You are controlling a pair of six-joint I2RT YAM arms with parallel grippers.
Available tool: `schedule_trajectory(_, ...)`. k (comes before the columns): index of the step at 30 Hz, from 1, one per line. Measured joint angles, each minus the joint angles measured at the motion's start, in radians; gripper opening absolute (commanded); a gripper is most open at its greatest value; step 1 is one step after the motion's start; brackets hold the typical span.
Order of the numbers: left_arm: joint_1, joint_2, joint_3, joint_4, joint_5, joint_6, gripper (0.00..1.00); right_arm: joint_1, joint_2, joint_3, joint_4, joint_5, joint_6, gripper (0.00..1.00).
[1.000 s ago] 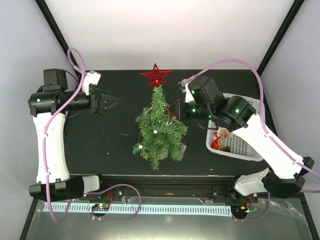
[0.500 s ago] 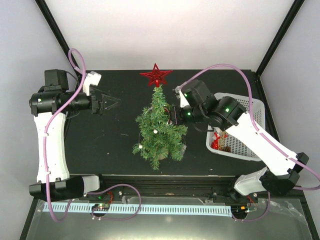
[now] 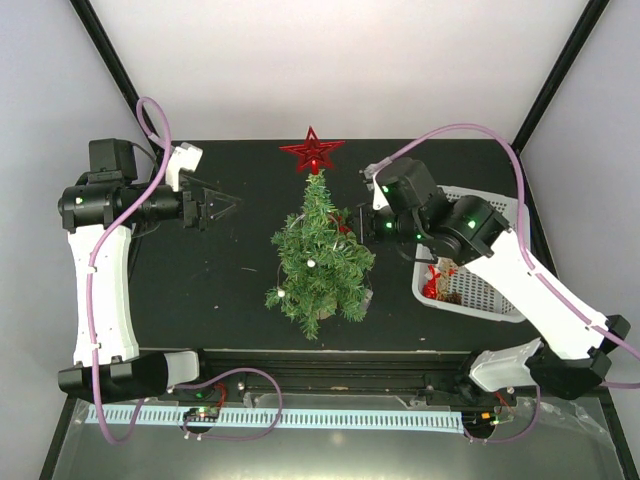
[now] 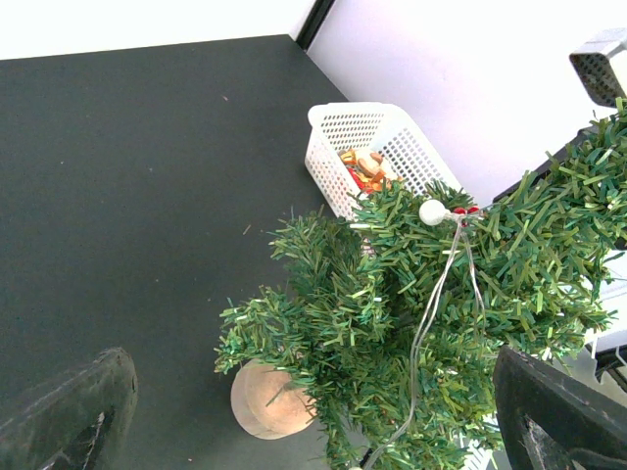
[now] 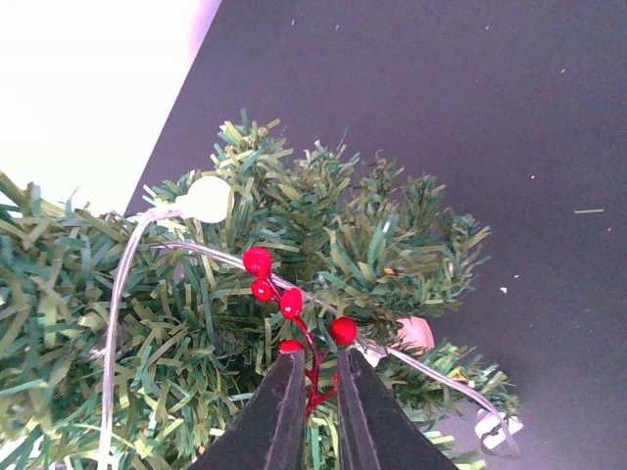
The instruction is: Decorate the small christmas tree
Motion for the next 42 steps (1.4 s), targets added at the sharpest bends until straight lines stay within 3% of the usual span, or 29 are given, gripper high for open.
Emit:
schedule_trajectory(8,0.000,0.003,0.000,0.000,0.000,0.000,0.99,-0.023,-0.047,-0.003,0.003,0.022,0.002,0.14)
schedule_trajectory(14,0.000,0.012,0.000,0.000,0.000,0.000,0.99,-0.052,-0.060,-0.018,-0.003,0.064,0.026,0.23)
schedule_trajectory(18,0.000,0.012,0.000,0.000,-0.010,0.000,0.99,-0.195,-0.091,-0.117,-0.048,0.096,0.081,0.38)
schedule_trajectory(23,0.000,0.012,0.003,0.000,-0.049,0.019,0.99,-0.402,-0.156,-0.320,-0.087,0.120,0.111,0.40)
schedule_trajectory(31,0.000,0.012,-0.007,0.009,-0.087,0.047,0.99,-0.619,-0.164,-0.596,-0.027,0.038,0.102,0.42)
schedule_trajectory(36,0.000,0.040,-0.034,0.029,-0.090,0.047,0.99,-0.716,-0.057,-0.630,0.047,-0.016,0.099,0.46)
schedule_trajectory(42,-0.001,0.078,-0.043,0.052,-0.106,0.047,0.99,-0.837,0.138,-0.557,0.133,-0.047,0.087,0.46)
